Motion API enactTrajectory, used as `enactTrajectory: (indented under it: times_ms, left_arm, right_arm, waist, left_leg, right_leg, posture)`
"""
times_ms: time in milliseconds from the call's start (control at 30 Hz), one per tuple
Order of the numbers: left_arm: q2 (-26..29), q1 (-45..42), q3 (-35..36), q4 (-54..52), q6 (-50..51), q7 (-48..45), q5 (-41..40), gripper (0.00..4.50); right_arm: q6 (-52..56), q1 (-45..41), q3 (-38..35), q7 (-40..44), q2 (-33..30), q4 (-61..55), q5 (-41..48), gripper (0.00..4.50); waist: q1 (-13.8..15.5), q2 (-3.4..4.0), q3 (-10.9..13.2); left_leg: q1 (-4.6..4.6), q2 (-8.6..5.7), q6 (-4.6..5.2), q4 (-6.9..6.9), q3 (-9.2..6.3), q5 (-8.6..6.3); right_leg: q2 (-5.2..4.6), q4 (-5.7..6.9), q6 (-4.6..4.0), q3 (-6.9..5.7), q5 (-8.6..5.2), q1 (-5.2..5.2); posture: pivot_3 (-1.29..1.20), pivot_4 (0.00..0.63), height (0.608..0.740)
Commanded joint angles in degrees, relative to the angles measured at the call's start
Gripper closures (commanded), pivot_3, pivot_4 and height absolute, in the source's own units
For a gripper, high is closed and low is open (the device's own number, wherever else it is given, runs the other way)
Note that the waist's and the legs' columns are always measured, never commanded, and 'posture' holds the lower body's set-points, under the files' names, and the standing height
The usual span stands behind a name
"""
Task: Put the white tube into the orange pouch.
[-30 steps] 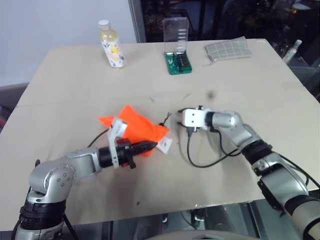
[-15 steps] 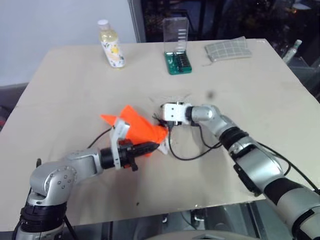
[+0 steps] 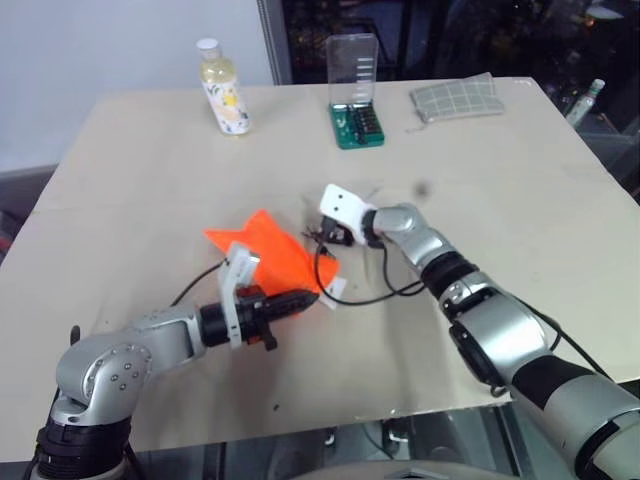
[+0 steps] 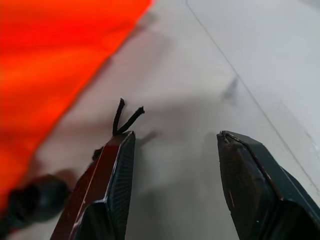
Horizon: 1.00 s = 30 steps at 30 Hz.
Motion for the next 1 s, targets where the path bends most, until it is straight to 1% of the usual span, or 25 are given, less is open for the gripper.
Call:
enactTrajectory:
  times_ms: [33, 133, 233, 333, 500, 633, 733, 800, 833, 867, 933, 967, 1000]
  left_arm:
    - [0.0, 0.4, 1.4, -1.8, -1.1, -0.1, -1.1, 4.5]
    - [0.0, 0.4, 1.3, -1.8, -1.2, 0.1, -1.1, 4.5]
    - [-0.1, 0.3, 1.2, -1.6, -1.4, 0.1, -1.2, 4.5]
    - [0.1, 0.3, 1.2, -1.5, -1.5, 0.0, -1.1, 4.5]
    - [0.3, 0.5, 1.3, -1.5, -1.8, -0.1, -1.2, 4.5]
    - [0.4, 0.8, 1.5, -1.7, -1.9, 0.0, -1.2, 4.5]
    - [0.3, 1.0, 1.4, -1.9, -2.1, 0.3, -1.1, 4.5]
    - [0.2, 1.1, 1.4, -2.2, -2.3, 0.4, -0.9, 4.5]
    - [0.1, 1.1, 1.3, -2.2, -2.4, 0.5, -0.9, 4.5]
    - [0.1, 1.1, 1.1, -2.2, -2.5, 0.4, -0.8, 4.5]
    - [0.1, 0.8, 0.7, -1.9, -2.7, 0.1, -0.5, 4.5]
    - [0.1, 0.5, 0.4, -1.5, -2.8, -0.2, -0.4, 4.5]
    - [0.2, 0.1, 0.0, -1.0, -3.0, -0.6, -0.1, 4.5]
  right_arm:
    - [0.4, -0.9, -1.2, 0.3, -0.1, -5.4, 1.4, 1.87]
    - [1.3, -0.2, -0.7, 0.6, 0.2, -7.9, 1.4, 1.87]
    - [1.6, -0.6, -0.7, -1.1, -0.2, -9.9, 1.0, 1.87]
    - [2.6, 0.1, 0.3, 2.1, -0.8, -12.2, 1.2, 1.87]
    - [0.3, 2.9, 5.0, 3.9, -0.9, -11.2, -2.3, 1.87]
    - [-1.1, 3.4, 7.5, 1.4, 0.5, -8.4, -5.0, 1.87]
    - [-2.5, 2.2, 10.0, -5.0, 0.0, -4.1, -9.7, 1.87]
    - [-2.4, 1.1, 11.1, -9.2, -1.7, -2.4, -12.3, 1.87]
    - [-2.3, 1.3, 11.1, -9.3, -3.9, -3.6, -13.1, 1.87]
    - [-2.2, 2.0, 11.1, -8.5, -6.2, -5.8, -13.4, 1.87]
    - [-1.7, 4.6, 10.9, -5.3, -10.3, -11.7, -13.1, 1.87]
    - [-0.8, 6.6, 10.7, -2.3, -12.4, -15.8, -12.4, 1.87]
    - [0.7, 9.5, 10.4, 1.6, -14.8, -21.5, -10.9, 1.87]
  waist:
    - [0.0, 0.0, 0.0]
    - [0.0, -0.01, 0.0]
    - [0.0, 0.0, 0.0]
    - [0.0, 0.0, 0.0]
    - [0.0, -0.02, 0.0]
    - [0.0, -0.02, 0.0]
    - [-0.1, -0.02, 0.0]
    - [-0.1, -0.02, 0.0]
    - [0.2, -0.01, 0.0]
    - [0.4, -0.01, 0.0]
    - [1.1, 0.02, 0.0]
    - [1.8, 0.01, 0.0]
    - [1.8, 0.01, 0.0]
  left_leg:
    - [-0.01, 0.0, 0.0, 0.0, 0.0, 0.0]
    - [0.0, 0.0, -0.01, 0.0, 0.0, -0.01]
    - [-0.01, 0.0, -0.01, 0.0, -0.01, -0.01]
    - [-0.01, 0.0, -0.01, 0.0, 0.0, -0.01]
    - [0.0, 0.0, -0.01, -0.01, 0.0, -0.01]
    - [-0.02, 0.0, -0.01, -0.01, 0.02, 0.0]
    - [0.02, 0.0, -0.01, -0.01, 0.02, 0.0]
    - [0.06, 0.01, -0.05, -0.01, 0.02, 0.02]
    - [0.07, 0.01, -0.1, -0.01, 0.01, 0.04]
    - [0.06, 0.0, -0.17, -0.01, -0.03, 0.08]
    - [0.04, -0.07, -0.22, 0.01, -0.12, 0.12]
    - [0.03, -0.11, -0.22, 0.03, -0.12, 0.12]
    - [0.01, -0.16, -0.21, 0.05, -0.12, 0.12]
  right_leg:
    - [0.0, 0.0, 0.0, 0.0, 0.0, -0.01]
    - [-0.01, 0.0, 0.01, 0.01, 0.0, 0.0]
    - [0.01, 0.0, 0.01, 0.0, -0.01, -0.01]
    - [0.0, 0.0, 0.01, 0.0, 0.0, -0.02]
    - [0.02, -0.01, 0.0, 0.0, -0.01, -0.01]
    - [0.01, 0.0, 0.01, 0.02, -0.01, -0.04]
    - [0.02, 0.01, 0.01, 0.03, -0.01, -0.03]
    - [0.01, 0.05, 0.12, 0.04, -0.09, -0.03]
    - [0.01, 0.06, 0.18, 0.03, -0.13, -0.03]
    - [-0.03, 0.09, 0.03, -0.02, -0.23, -0.03]
    - [-0.18, 0.11, -0.01, -0.14, -0.26, -0.04]
    - [-0.23, 0.11, -0.02, -0.16, -0.27, -0.01]
    - [-0.28, 0.06, -0.02, -0.15, -0.28, 0.02]
  posture:
    - [0.0, 0.15, 0.74]
    - [0.0, 0.15, 0.74]
    - [0.0, 0.15, 0.74]
    - [0.0, 0.15, 0.74]
    - [0.0, 0.15, 0.74]
    - [0.0, 0.15, 0.74]
    - [0.0, 0.15, 0.74]
    - [0.0, 0.15, 0.74]
    - [0.0, 0.15, 0.74]
    - [0.0, 0.15, 0.74]
    - [0.0, 0.15, 0.74]
    - [0.0, 0.15, 0.74]
    - [0.0, 0.15, 0.74]
